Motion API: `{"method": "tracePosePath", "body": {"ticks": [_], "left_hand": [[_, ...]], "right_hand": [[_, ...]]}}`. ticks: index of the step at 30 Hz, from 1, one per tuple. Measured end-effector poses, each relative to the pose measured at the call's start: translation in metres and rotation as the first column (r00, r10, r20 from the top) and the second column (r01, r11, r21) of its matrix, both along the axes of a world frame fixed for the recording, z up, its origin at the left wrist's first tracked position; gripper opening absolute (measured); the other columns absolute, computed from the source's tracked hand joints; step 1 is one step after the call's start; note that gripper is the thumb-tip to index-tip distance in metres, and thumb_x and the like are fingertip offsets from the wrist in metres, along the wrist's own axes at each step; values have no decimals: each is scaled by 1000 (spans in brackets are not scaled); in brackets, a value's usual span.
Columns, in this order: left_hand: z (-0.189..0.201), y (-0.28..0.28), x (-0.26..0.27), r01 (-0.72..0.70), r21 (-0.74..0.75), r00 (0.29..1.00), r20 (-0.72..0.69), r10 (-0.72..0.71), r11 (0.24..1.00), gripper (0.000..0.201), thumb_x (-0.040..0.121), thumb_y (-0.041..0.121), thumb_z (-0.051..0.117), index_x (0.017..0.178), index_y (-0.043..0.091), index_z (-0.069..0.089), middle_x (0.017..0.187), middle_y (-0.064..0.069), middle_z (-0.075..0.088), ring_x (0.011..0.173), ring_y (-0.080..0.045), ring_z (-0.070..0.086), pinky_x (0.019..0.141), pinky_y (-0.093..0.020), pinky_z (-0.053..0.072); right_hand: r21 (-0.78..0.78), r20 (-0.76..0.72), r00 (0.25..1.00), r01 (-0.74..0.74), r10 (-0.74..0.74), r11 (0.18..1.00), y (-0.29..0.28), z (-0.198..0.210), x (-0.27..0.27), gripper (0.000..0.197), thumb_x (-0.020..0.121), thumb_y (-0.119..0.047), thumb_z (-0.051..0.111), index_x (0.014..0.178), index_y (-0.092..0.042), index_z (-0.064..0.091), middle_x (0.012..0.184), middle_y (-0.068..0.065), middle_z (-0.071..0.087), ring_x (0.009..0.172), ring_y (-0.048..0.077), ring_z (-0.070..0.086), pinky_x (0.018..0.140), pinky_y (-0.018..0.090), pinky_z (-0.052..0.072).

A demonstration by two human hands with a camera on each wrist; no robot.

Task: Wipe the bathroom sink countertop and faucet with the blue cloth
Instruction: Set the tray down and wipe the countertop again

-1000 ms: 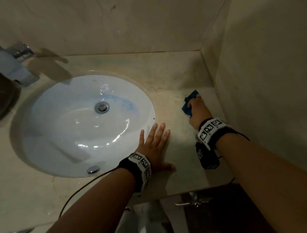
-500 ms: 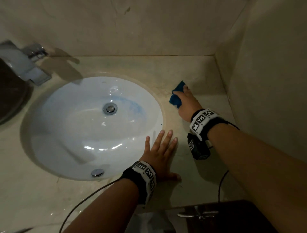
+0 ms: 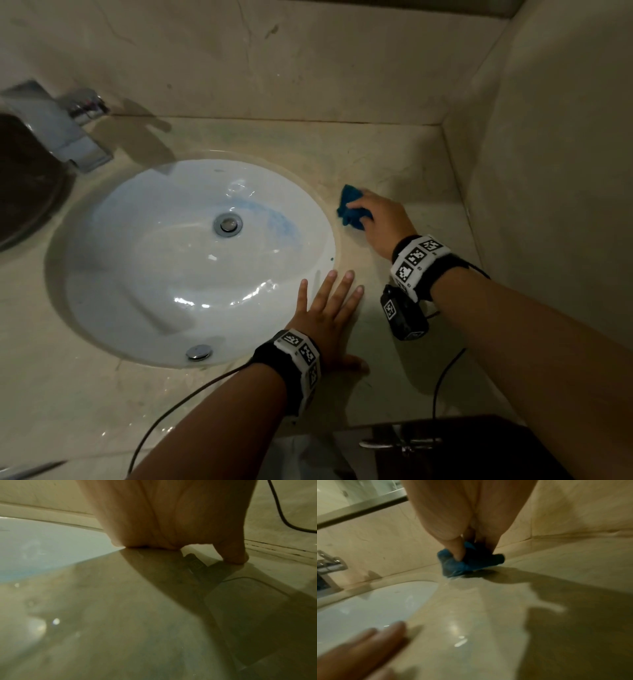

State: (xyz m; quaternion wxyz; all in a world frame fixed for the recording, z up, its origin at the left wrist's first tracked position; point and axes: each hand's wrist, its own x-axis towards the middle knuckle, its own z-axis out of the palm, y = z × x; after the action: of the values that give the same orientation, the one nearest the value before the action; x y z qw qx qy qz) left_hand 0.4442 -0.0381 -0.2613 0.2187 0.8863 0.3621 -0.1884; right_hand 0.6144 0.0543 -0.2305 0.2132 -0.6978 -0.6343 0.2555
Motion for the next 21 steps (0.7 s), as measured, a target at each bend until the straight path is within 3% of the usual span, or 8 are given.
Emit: {"method": "tracePosePath", "body": {"ticks": [4,6,8,10,12,17,21], "left_hand": [[6,3,1,28,53,999,-40,-26,998,117,68,83,46,145,27,-22,152,1,-32,139,-25,-31,100,-60,-25],[8,7,2,39,72,998,-58,-35,997,115,68,82,46,146,29,-21,152,1,-32,139,-26,-31,98,-64,-25],[9,13,4,52,72,996,-74,-47,996,114,69,82,46,145,30,-22,151,1,-33,138,-26,-32,96,-65,-26],[12,20,7,68,82,994,-88,-61,994,110,72,80,44,145,30,-21,151,0,-34,138,-27,-32,97,-65,-25],[15,31,13,61,109,995,-81,-52,992,103,77,77,41,146,30,-20,151,-2,-33,139,-27,-30,100,-65,-21],[24,91,43,-30,188,998,-47,39,982,89,85,72,28,146,28,-20,152,-5,-32,140,-26,-28,109,-59,-16],[15,131,62,6,186,993,-117,16,983,89,85,73,26,148,25,-16,153,-9,-27,142,-27,-24,115,-49,-12]], "right_hand": [[6,110,963,247,-246,969,-6,-3,37,33,91,5,42,120,3,57,128,21,53,117,34,50,96,26,33],[-14,153,922,362,-356,932,-9,-12,56,43,90,3,47,133,-1,46,138,21,45,126,33,43,107,32,31],[-125,201,889,440,-412,889,-10,-21,68,58,90,-1,49,144,-7,30,149,20,27,136,33,29,114,39,23],[-259,270,881,455,-389,852,-8,-27,72,67,90,-6,50,148,-12,17,155,19,7,142,33,14,117,43,16],[-321,328,888,425,-321,846,-1,-28,74,72,90,-7,50,149,-16,11,156,16,-1,144,32,5,117,46,14],[-344,377,905,334,-196,878,10,-24,78,73,89,-4,49,149,-16,10,156,16,-5,143,33,5,115,42,14],[-293,365,905,333,-217,896,12,-33,80,74,86,0,50,149,-15,12,156,16,-5,144,32,4,117,39,11]]}}
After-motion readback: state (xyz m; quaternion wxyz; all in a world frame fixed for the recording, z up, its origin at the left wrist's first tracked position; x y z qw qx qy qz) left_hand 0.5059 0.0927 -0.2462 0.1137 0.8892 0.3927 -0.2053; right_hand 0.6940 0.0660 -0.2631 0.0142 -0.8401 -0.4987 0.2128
